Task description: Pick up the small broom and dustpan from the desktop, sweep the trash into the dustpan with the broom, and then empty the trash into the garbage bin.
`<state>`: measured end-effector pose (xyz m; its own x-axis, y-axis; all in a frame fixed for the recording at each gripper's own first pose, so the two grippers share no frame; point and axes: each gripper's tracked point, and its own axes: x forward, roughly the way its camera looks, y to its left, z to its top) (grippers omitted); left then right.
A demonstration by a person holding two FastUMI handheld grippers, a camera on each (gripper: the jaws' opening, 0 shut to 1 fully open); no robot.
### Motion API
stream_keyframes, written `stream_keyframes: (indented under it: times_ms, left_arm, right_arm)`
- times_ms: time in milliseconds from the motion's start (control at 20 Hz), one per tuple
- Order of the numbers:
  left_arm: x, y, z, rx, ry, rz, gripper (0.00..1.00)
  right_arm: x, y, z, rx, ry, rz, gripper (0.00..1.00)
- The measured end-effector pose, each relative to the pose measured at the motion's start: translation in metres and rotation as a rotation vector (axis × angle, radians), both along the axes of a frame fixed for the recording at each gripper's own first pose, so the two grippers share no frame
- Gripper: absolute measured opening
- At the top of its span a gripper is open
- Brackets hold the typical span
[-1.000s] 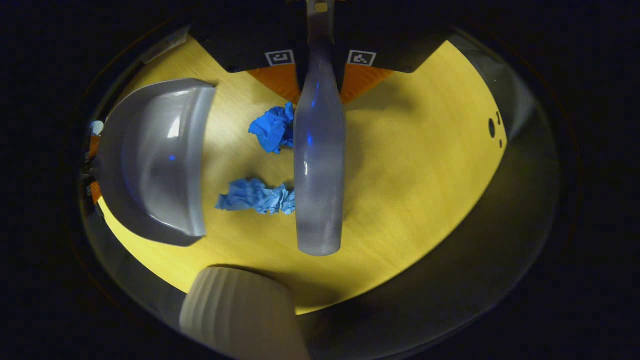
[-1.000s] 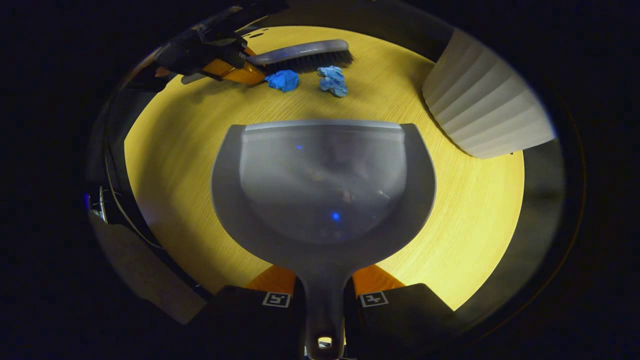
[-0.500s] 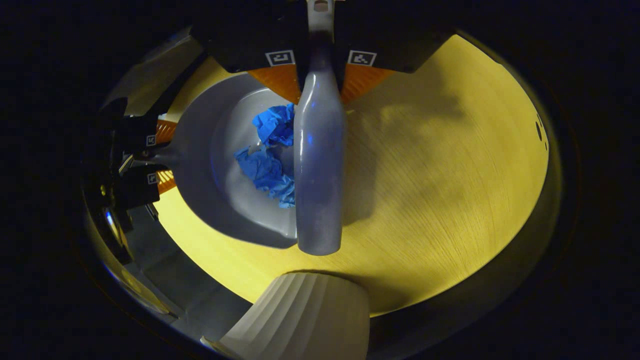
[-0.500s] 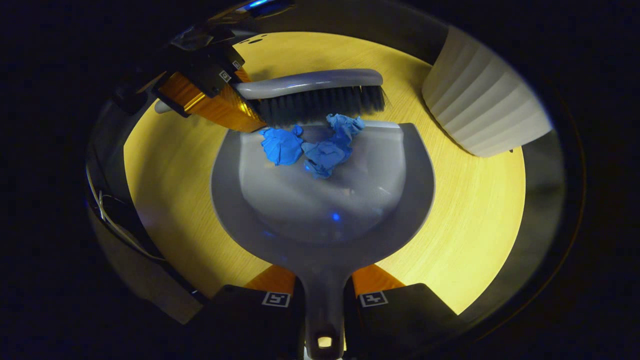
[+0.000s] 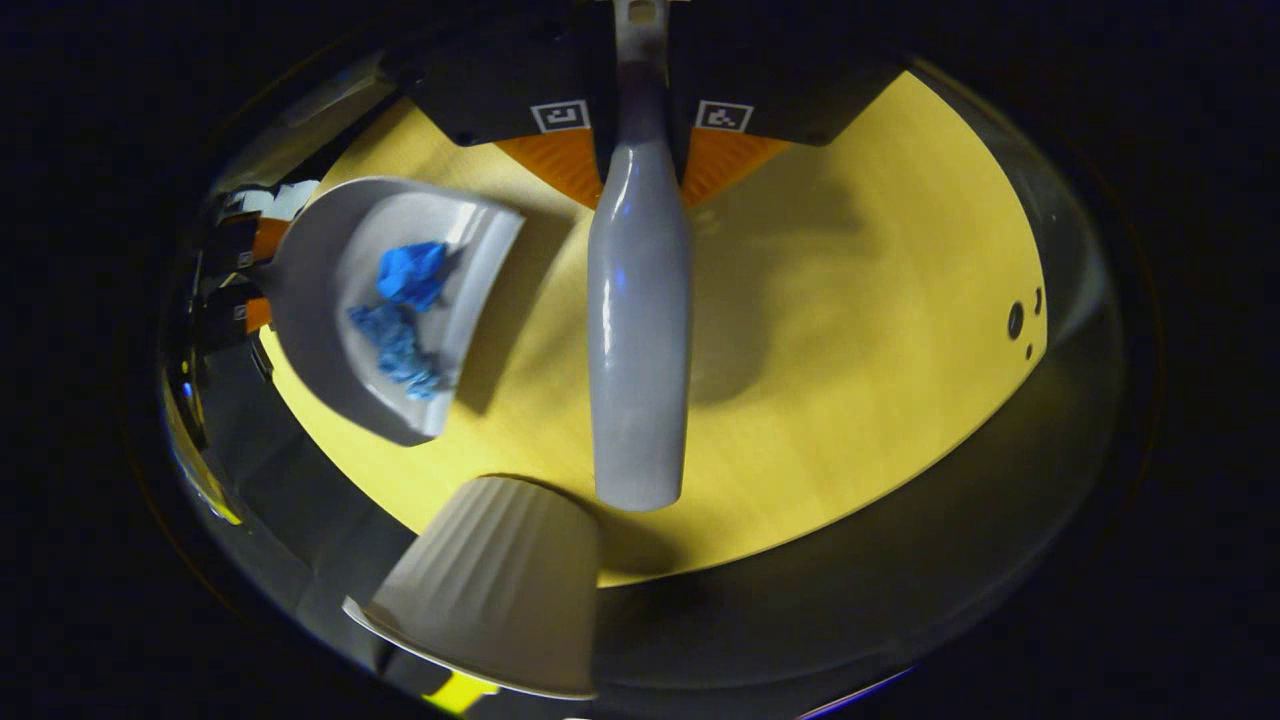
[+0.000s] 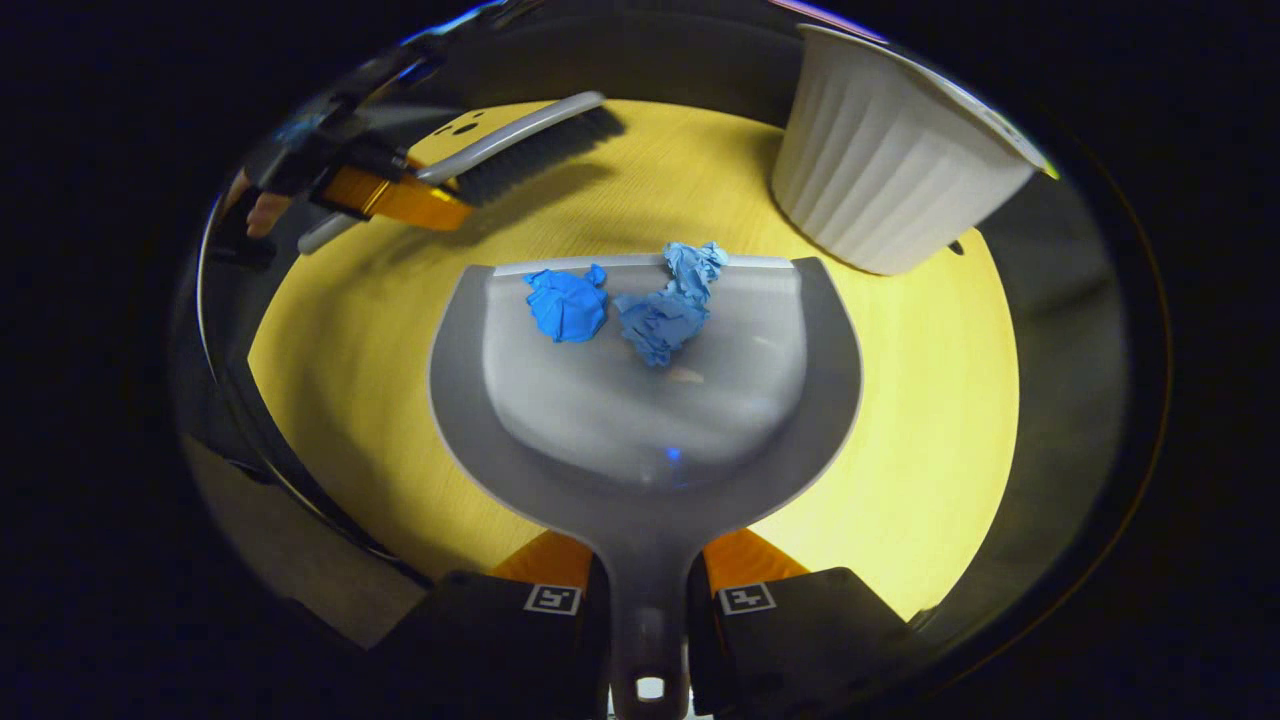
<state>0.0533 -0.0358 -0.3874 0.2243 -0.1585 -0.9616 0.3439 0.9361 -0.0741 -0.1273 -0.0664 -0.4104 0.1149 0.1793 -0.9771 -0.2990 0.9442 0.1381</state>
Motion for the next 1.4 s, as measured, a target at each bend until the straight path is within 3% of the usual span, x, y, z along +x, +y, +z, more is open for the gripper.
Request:
stream_keyframes:
  times_ms: [250,550,850,1050,1200,1400]
  left_arm:
    - [-0.037,0.014,0.002,0.023,-0.030,0.084,0.24]
    - [-0.037,0.006,-0.011,-0.008,-0.033,0.082,0.24]
    - [-0.029,0.014,-0.002,-0.002,-0.030,0.056,0.24]
    - [-0.027,0.013,0.002,-0.009,-0.019,0.081,0.24]
    - [-0.028,0.015,0.002,-0.016,-0.022,0.072,0.24]
    - [-0.028,0.016,0.001,-0.034,-0.006,0.071,0.24]
  right_arm:
    - [0.001,-0.024,0.057,-0.035,-0.012,-0.121,0.35]
    - [0.024,-0.055,0.127,-0.058,-0.061,-0.263,0.35]
    - [0.064,-0.075,0.168,-0.063,-0.083,-0.319,0.35]
    - [0.105,-0.104,0.178,-0.131,-0.077,-0.378,0.35]
    - [0.145,-0.141,0.185,-0.209,-0.046,-0.379,0.35]
    - [0.184,-0.159,0.174,-0.308,0.031,-0.308,0.35]
